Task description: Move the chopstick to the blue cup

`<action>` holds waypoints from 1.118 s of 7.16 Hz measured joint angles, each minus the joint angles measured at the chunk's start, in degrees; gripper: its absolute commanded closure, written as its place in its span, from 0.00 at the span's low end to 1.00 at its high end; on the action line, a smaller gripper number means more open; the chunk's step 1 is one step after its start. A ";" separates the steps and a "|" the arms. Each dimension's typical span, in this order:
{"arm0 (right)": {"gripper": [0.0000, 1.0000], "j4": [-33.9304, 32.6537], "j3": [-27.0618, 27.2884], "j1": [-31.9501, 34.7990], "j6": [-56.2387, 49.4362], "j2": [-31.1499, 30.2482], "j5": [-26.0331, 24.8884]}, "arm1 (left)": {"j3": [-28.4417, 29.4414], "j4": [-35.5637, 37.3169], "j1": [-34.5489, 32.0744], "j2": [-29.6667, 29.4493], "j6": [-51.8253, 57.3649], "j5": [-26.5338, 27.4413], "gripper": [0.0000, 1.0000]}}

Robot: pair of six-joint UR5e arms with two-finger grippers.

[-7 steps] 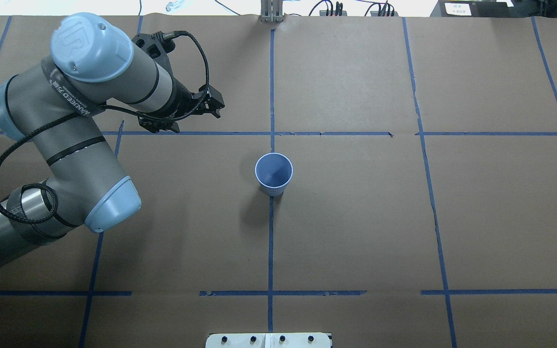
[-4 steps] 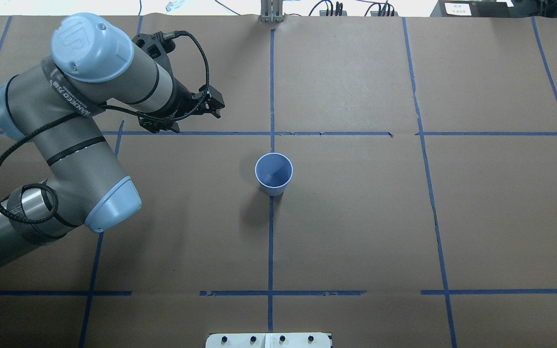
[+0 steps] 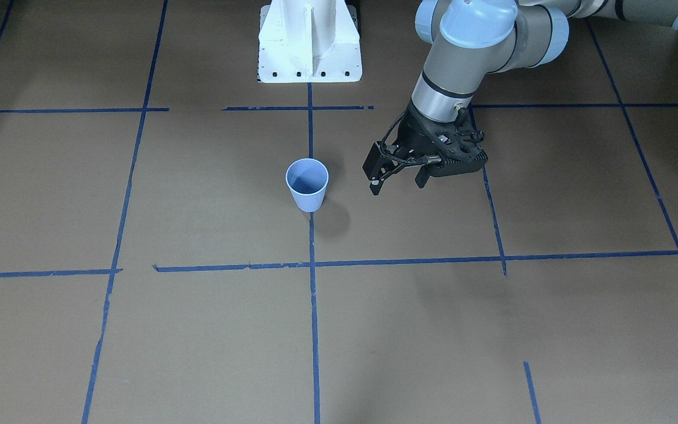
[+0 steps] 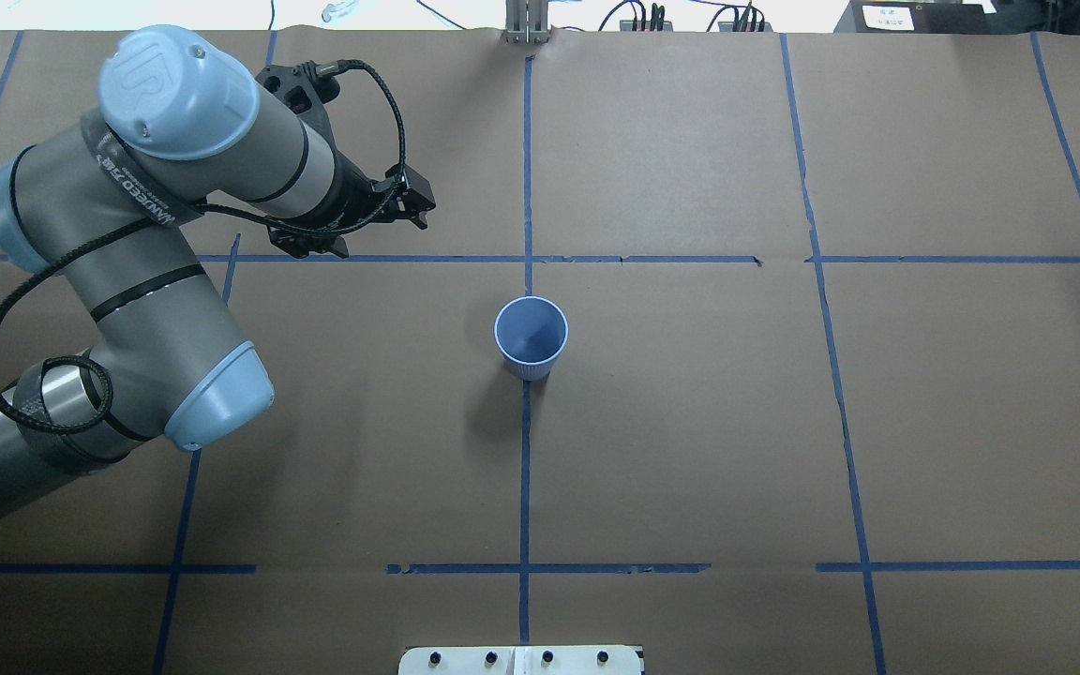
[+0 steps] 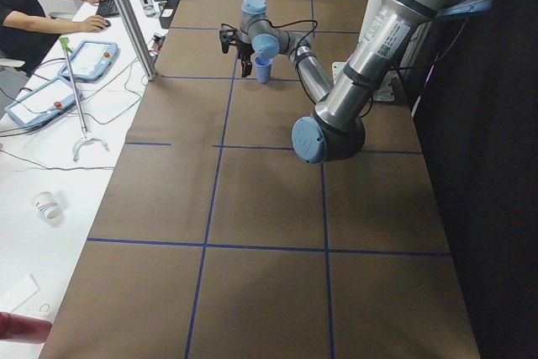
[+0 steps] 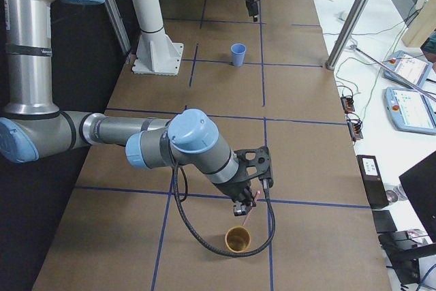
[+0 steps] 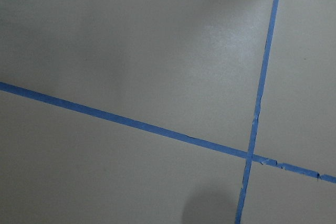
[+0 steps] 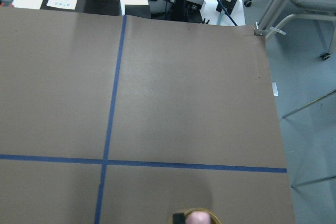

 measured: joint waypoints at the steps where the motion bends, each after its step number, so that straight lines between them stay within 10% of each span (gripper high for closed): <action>1: 0.99 0.22 1.89 -3.92 4.14 1.15 4.01 | 0.03 -0.03 -0.02 0.10 0.10 0.03 0.04; 5: 0.98 1.25 8.50 -27.77 29.69 19.02 6.65 | 0.17 -0.22 -0.16 0.47 0.27 0.06 0.04; 8: 0.98 1.20 12.06 -46.70 53.76 33.23 -3.77 | 0.40 -0.35 -1.32 0.73 1.23 0.06 0.04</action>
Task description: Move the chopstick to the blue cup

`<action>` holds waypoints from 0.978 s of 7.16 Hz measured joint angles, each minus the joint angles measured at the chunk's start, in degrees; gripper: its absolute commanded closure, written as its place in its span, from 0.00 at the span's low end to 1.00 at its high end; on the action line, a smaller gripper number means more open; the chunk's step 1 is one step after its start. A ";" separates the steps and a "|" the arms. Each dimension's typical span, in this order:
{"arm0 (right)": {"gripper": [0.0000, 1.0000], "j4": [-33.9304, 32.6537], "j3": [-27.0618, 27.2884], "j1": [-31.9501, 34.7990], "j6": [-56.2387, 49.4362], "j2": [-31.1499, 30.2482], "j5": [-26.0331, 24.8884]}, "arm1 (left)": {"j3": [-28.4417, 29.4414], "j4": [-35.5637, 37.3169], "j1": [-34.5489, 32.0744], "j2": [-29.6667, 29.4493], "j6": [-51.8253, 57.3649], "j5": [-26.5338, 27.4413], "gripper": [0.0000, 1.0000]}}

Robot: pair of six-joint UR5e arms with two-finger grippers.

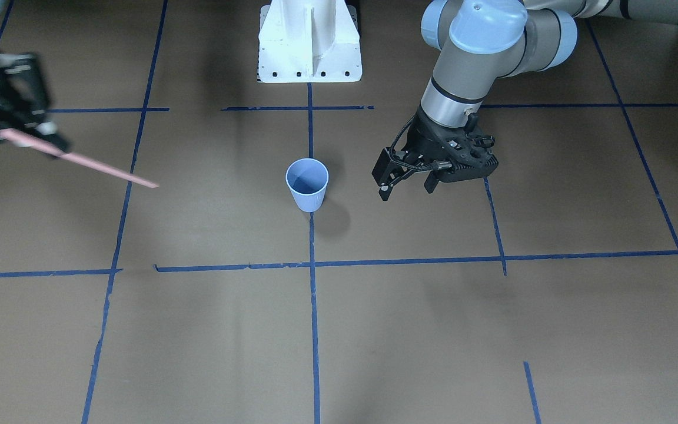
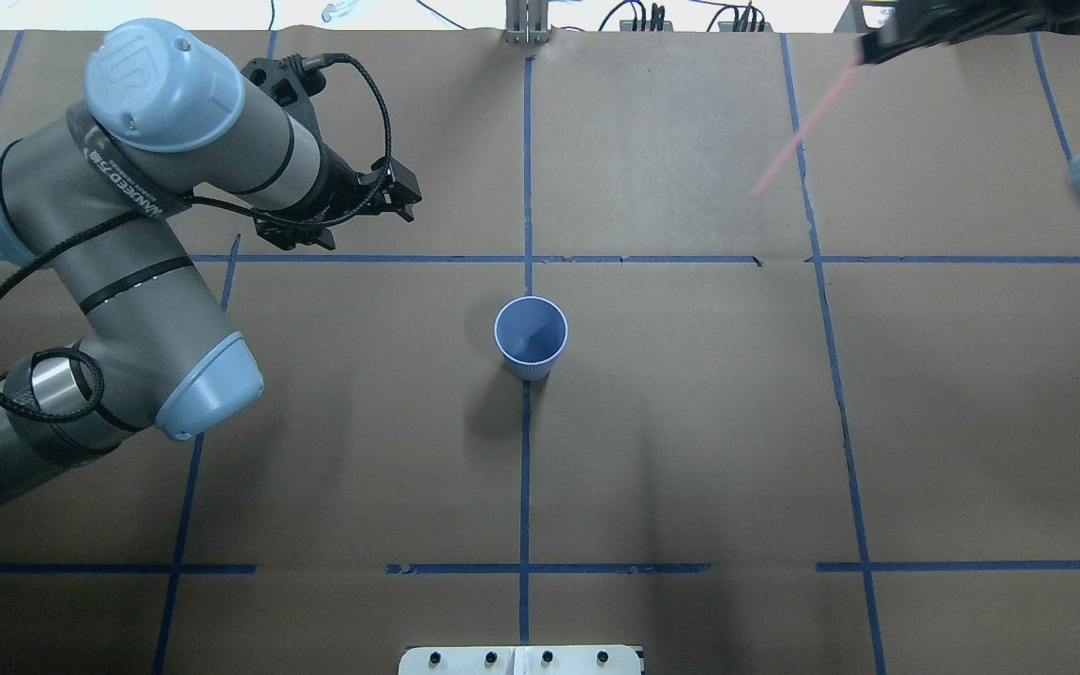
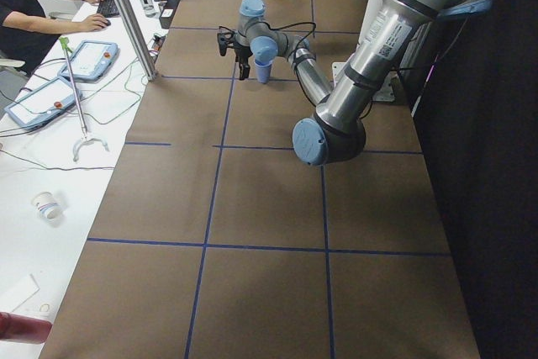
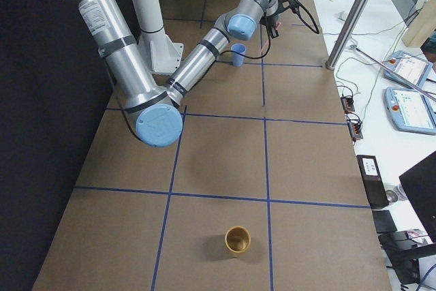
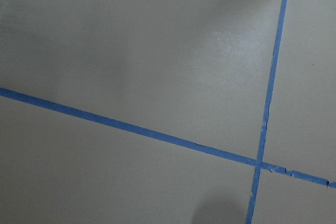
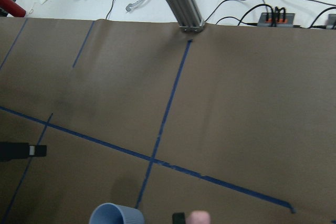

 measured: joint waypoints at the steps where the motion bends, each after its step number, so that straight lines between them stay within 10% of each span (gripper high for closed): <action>1: 0.98 -0.02 1.46 -7.22 5.46 2.16 -6.59 | 0.13 -0.01 -0.39 0.05 0.53 0.00 0.04; 4: 0.98 -0.11 1.97 -22.54 11.58 5.08 -23.09 | 0.32 -0.01 -0.77 0.11 1.06 0.00 0.04; 7: 0.97 -0.24 -0.01 -26.92 11.92 5.10 -28.87 | 0.29 -0.01 -0.76 0.12 1.09 0.00 0.04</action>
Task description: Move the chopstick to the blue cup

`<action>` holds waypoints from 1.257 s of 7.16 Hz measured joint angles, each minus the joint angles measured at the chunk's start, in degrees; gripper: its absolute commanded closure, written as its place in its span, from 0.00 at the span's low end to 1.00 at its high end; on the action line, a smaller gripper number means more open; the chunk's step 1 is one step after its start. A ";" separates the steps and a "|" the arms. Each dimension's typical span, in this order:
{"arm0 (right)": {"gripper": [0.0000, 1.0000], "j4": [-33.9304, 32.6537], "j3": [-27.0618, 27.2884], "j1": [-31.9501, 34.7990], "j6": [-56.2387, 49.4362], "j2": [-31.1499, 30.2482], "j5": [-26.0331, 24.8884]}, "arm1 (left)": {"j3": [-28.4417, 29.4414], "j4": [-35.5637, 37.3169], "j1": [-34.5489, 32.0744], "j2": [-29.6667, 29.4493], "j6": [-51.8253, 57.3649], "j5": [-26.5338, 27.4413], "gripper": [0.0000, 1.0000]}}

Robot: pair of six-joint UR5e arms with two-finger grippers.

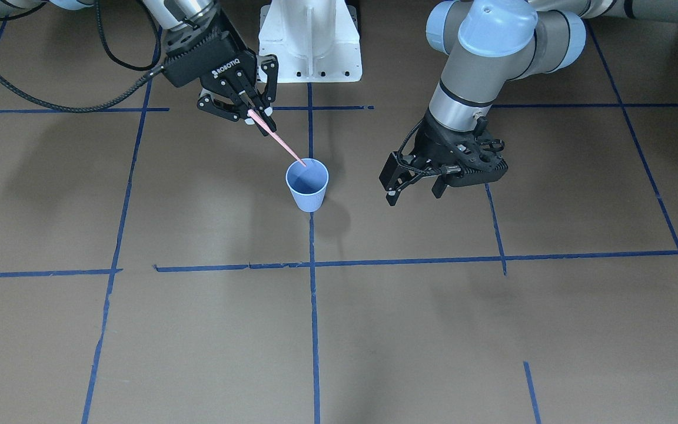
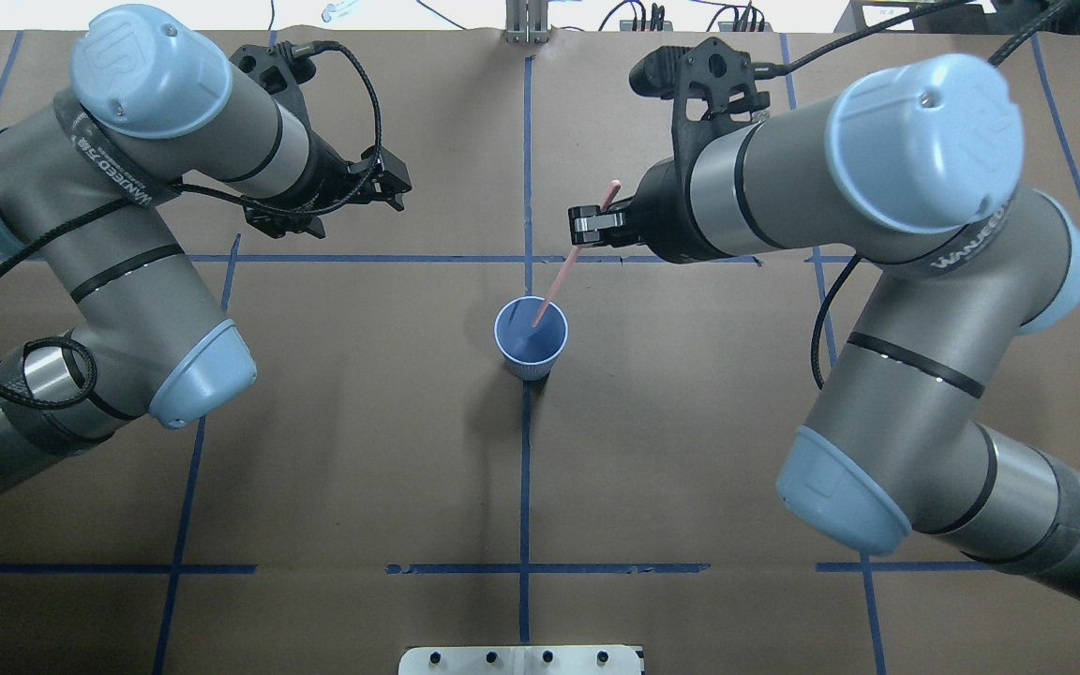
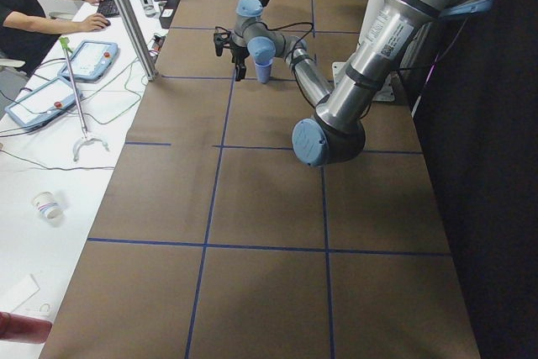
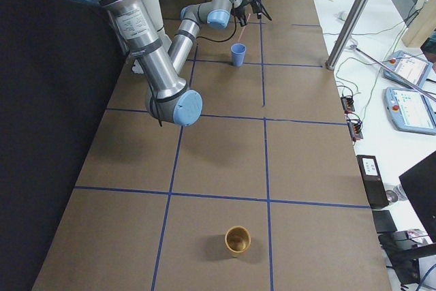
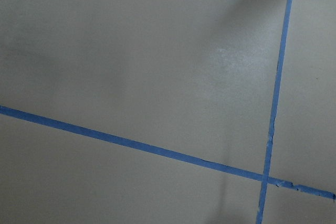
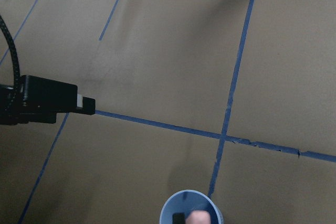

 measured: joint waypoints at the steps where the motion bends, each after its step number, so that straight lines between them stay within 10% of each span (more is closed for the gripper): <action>1: 0.97 0.09 -1.08 -1.00 -0.05 0.08 -1.38 | 0.09 0.00 0.01 0.03 0.00 0.00 0.04; 2: 0.95 0.18 -2.25 -1.88 -0.13 0.15 -2.42 | 0.18 -0.05 0.01 0.17 0.00 -0.02 0.04; 4: 0.01 0.26 -4.82 -4.09 -0.55 0.31 -4.93 | 0.29 -0.60 0.02 0.51 0.00 -0.02 0.04; 9: 0.00 0.17 -5.40 -5.36 -0.86 1.33 -7.62 | 0.42 -0.88 0.00 0.73 0.06 0.00 0.04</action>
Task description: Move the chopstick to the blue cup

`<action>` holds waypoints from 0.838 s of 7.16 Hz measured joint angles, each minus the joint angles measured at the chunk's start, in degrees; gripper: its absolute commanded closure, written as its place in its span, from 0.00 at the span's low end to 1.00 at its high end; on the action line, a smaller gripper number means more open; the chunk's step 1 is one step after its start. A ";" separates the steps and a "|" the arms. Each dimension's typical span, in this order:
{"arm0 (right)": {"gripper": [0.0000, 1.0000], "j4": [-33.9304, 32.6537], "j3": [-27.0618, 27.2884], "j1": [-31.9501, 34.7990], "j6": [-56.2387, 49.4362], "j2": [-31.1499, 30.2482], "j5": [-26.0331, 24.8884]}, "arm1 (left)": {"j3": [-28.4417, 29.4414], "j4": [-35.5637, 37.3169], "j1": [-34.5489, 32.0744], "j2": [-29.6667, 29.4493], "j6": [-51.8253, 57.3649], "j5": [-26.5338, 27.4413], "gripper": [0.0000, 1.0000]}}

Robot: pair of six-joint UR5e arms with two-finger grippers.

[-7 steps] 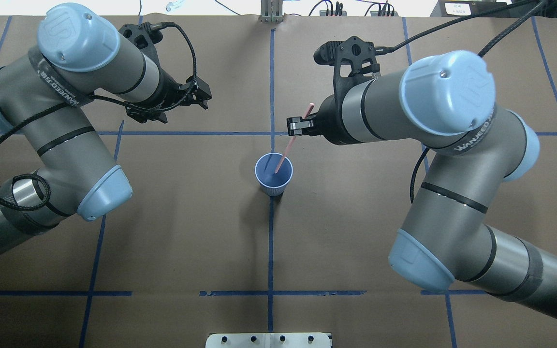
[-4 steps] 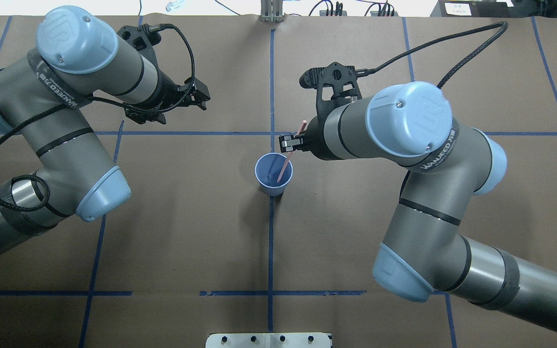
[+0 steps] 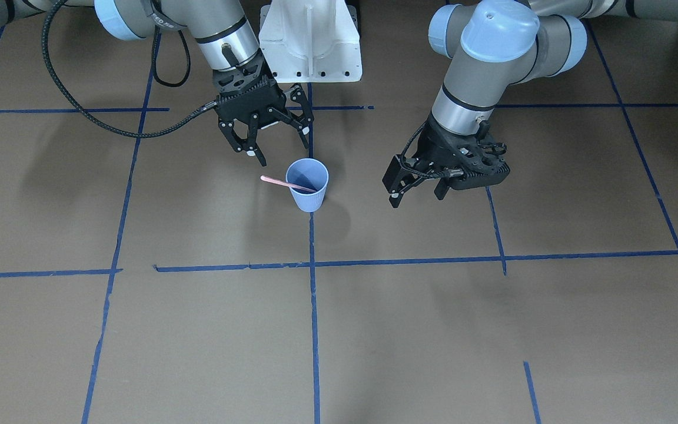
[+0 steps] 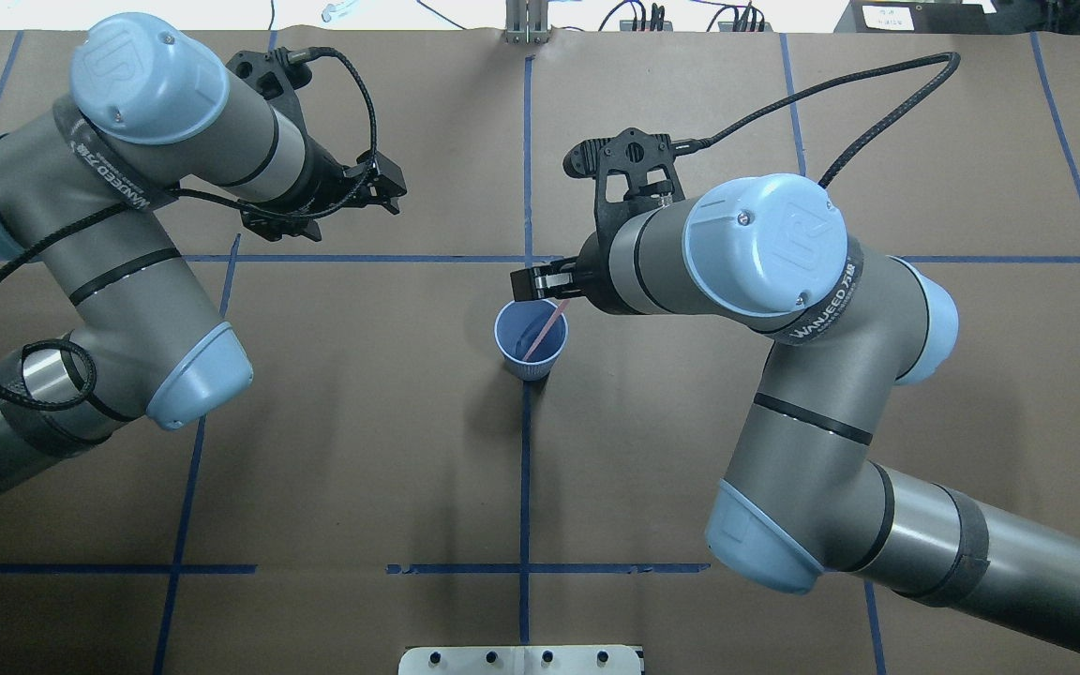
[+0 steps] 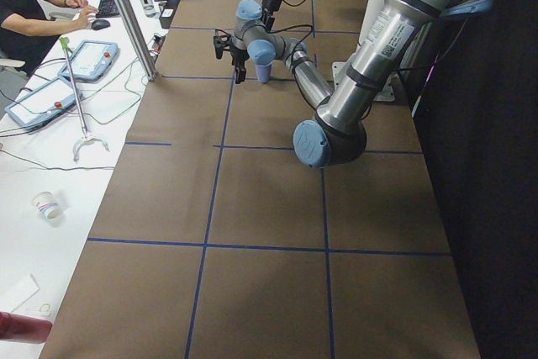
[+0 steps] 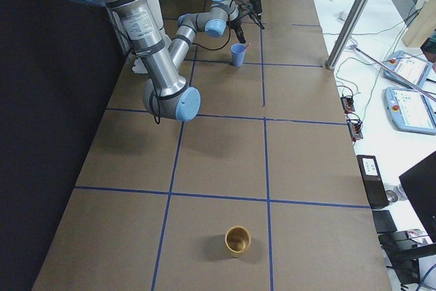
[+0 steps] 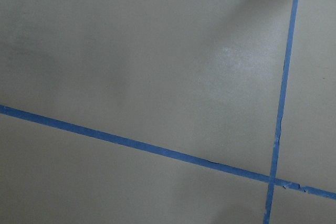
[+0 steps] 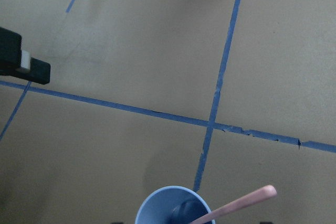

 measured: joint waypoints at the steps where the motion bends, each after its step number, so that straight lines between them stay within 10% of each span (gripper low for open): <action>1: 0.00 -0.28 2.52 1.46 -0.02 -1.05 0.91 | -0.01 0.00 -0.31 0.23 0.78 -0.02 0.04; 6: 0.00 -3.02 -0.50 32.18 -19.59 -14.83 27.60 | -0.37 -1.10 -11.05 13.11 25.02 -7.07 0.00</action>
